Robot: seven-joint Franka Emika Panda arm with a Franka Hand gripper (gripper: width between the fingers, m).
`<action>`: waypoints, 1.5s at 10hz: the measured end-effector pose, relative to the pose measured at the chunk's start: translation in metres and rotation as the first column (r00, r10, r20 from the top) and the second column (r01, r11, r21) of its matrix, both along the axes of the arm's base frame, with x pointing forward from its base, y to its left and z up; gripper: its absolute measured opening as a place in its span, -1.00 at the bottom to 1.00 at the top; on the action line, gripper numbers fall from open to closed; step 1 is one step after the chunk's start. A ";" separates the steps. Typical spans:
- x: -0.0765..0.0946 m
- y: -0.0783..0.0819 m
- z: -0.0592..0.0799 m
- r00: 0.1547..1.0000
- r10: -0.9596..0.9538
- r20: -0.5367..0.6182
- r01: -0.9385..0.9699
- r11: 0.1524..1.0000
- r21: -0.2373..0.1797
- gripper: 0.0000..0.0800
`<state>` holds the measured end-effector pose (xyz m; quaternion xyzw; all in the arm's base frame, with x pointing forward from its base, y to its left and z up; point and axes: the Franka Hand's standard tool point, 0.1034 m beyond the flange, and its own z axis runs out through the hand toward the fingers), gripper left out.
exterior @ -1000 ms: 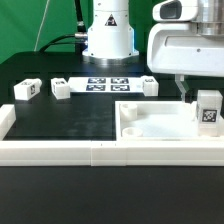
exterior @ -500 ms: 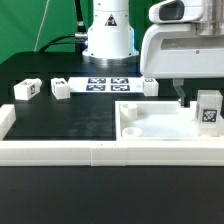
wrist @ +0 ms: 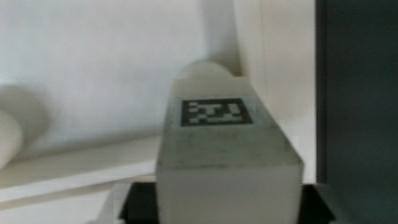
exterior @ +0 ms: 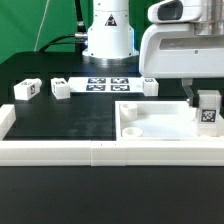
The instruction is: Assemble one leg
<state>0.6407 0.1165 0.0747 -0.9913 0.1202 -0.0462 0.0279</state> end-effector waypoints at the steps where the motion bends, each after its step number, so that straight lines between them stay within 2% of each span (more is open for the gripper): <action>1: 0.000 -0.001 0.000 0.999 -0.050 -0.002 0.050 0.999 0.007 -0.27; 3: 0.000 -0.002 0.000 0.958 -0.286 -0.018 0.287 0.958 0.032 -0.27; 4: 0.000 -0.003 0.000 0.938 -0.345 -0.024 0.346 0.938 0.038 -0.27; 6: -0.001 -0.005 0.000 0.821 -0.569 -0.045 0.571 0.820 0.050 -0.27; 9: -0.005 -0.004 0.000 0.559 -0.826 -0.071 0.829 0.557 0.053 -0.26; 10: -0.007 -0.004 0.000 0.428 -0.900 -0.090 0.904 0.424 0.056 -0.26; 15: -0.009 -0.004 0.000 -0.001 -0.986 -0.166 0.999 -0.008 0.042 -0.26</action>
Offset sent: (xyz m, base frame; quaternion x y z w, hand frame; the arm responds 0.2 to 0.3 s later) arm -0.0036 -0.0038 0.0030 0.0103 -0.0110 0.2417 0.9702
